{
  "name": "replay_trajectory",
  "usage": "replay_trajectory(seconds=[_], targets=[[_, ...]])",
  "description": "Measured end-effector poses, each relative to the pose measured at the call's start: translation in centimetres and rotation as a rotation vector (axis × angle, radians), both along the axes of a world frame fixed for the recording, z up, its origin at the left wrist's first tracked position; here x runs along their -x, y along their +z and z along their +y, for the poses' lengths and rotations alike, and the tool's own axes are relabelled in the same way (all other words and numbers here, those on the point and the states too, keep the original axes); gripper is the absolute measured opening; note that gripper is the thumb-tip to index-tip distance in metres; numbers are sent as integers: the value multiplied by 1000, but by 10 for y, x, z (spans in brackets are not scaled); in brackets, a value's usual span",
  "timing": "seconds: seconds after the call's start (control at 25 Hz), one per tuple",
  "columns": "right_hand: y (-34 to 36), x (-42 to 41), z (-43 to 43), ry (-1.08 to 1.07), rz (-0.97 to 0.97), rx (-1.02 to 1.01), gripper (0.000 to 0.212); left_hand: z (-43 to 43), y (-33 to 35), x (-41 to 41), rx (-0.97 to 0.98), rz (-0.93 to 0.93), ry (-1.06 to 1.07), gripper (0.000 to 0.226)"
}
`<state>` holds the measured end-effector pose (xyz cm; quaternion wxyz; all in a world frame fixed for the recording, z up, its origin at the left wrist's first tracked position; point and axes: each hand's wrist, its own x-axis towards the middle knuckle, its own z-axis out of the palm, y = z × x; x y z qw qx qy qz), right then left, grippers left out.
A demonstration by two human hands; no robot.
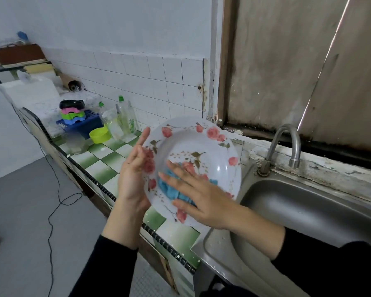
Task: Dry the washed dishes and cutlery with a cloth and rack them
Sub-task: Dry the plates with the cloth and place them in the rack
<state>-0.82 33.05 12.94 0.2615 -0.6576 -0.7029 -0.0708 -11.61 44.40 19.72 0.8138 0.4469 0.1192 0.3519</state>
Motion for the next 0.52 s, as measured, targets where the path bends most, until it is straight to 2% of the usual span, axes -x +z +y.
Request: replay_trajectory(seconds=[0.08,0.12,0.2,0.28,0.36,0.44,0.52], targets=[[-11,-33,-10,-141,-170,-26,55,4,1,7,20,4,28,41],[-13,-51,-12,-251,-164,-53,54,1,1,8,20,15,29,40],[-5,-78,-12,-412,-33,-158,54,-10,-2,5,4,28,11,44],[7,-79,-1,-431,51,-369,56,-23,-5,-2,-33,32,-31,46],[21,-51,18,-365,197,-470,58,-34,-3,-9,-71,35,-68,41],[19,-14,23,-148,279,-340,59,-32,-1,-9,-77,13,-41,38],[-8,-3,11,79,102,-177,57,-20,4,-2,-97,10,45,38]])
